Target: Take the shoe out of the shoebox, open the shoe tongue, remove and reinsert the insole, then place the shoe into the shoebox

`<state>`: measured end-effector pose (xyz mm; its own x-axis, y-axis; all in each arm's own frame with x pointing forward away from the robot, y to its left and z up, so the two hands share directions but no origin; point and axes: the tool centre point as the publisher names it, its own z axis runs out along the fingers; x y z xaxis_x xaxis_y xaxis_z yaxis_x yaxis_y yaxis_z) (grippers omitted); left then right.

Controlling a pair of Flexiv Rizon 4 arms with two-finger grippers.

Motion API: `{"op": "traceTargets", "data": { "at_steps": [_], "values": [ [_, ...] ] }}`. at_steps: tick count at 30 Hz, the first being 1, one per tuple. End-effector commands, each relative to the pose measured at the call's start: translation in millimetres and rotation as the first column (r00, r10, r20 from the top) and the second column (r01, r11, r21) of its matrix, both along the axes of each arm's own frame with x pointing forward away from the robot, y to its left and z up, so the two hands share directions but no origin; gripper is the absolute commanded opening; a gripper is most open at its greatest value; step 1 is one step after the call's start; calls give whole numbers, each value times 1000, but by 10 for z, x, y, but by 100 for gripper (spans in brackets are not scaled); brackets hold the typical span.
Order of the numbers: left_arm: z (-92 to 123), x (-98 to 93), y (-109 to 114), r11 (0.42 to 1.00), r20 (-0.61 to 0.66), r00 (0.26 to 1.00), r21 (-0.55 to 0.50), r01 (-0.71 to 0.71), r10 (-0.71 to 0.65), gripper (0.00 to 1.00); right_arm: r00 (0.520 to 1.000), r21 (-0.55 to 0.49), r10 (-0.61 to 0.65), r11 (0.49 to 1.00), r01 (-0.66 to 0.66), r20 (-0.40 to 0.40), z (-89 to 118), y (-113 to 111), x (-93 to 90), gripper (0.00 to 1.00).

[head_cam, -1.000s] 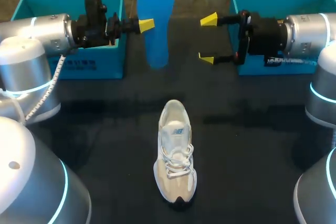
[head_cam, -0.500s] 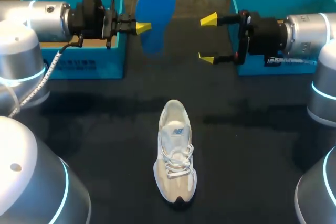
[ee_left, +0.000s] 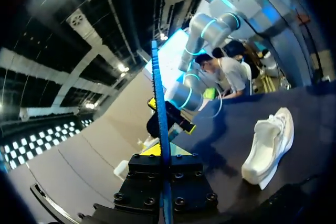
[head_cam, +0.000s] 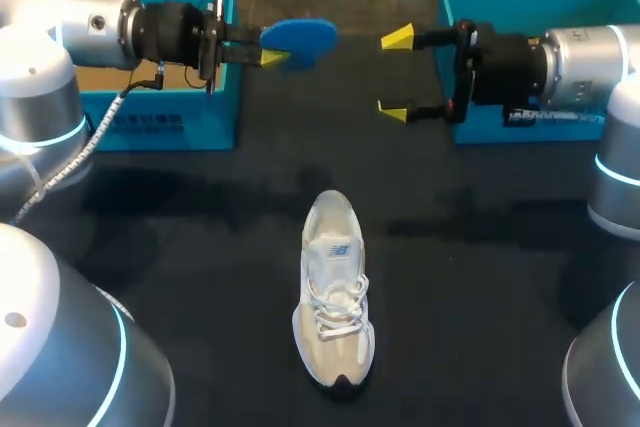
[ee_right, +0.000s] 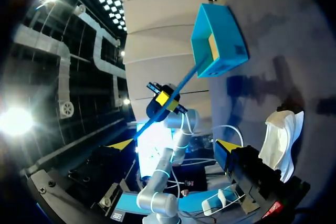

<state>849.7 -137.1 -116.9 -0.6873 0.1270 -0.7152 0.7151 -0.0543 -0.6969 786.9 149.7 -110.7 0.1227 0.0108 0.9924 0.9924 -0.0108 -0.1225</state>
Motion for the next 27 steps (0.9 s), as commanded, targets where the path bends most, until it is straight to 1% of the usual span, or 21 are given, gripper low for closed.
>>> {"op": "traceTargets", "data": {
  "at_steps": [1, 5, 6, 9, 11, 13, 14, 16, 19, 20, 24, 27],
  "values": [
    [40, -63, 14, 999, 89, 995, 10, -39, 38, 0, 1000, -1, 0, 1000, 0, -1, -4, 20, 10, 100],
    [40, -63, 14, 999, 89, 995, 10, -39, 38, 0, 1000, -1, 0, 1000, 0, -1, -4, 20, 10, 100],
    [33, -67, 5, 1000, 97, 995, -6, -30, 30, 0, 1000, -1, 0, 1000, 0, -1, -4, 20, 10, 100],
    [-32, -63, -66, 999, 176, 984, -33, 11, -5, 0, 1000, -1, 0, 1000, 0, -1, -4, 20, 10, 100],
    [-67, -73, -114, 999, 258, 966, -40, 11, 0, 0, 1000, -1, 0, 1000, 0, -1, -4, 20, 10, 100],
    [-75, -61, -152, 998, 285, 958, -53, 31, -15, 0, 1000, -1, 0, 1000, 0, -1, -4, 20, 10, 100],
    [-79, -61, -172, 998, 341, 940, -54, 22, -3, 0, 1000, -1, 0, 1000, 0, -1, -4, 20, 10, 100],
    [-70, -62, -195, 996, 382, 924, -73, 45, -13, 0, 1000, -1, 0, 1000, 0, -1, -4, 20, 10, 100],
    [-63, -60, -246, 994, 470, 882, -96, 57, -6, 0, 1000, -4, 6, 1000, -6, -5, 2, 19, 10, 100],
    [-64, -58, -276, 993, 513, 858, -102, 66, -4, 0, 1000, -2, 19, 1000, -19, -7, 12, 31, 12, 100],
    [-53, -53, -330, 991, 572, 821, -115, 68, 10, 0, 999, -7, 28, 1000, -28, -21, 15, 73, 1, 100],
    [-72, -50, -376, 990, 621, 783, -127, 66, 27, 0, 999, -7, 35, 999, -35, -28, 3, 149, -20, 100]
  ]
}}
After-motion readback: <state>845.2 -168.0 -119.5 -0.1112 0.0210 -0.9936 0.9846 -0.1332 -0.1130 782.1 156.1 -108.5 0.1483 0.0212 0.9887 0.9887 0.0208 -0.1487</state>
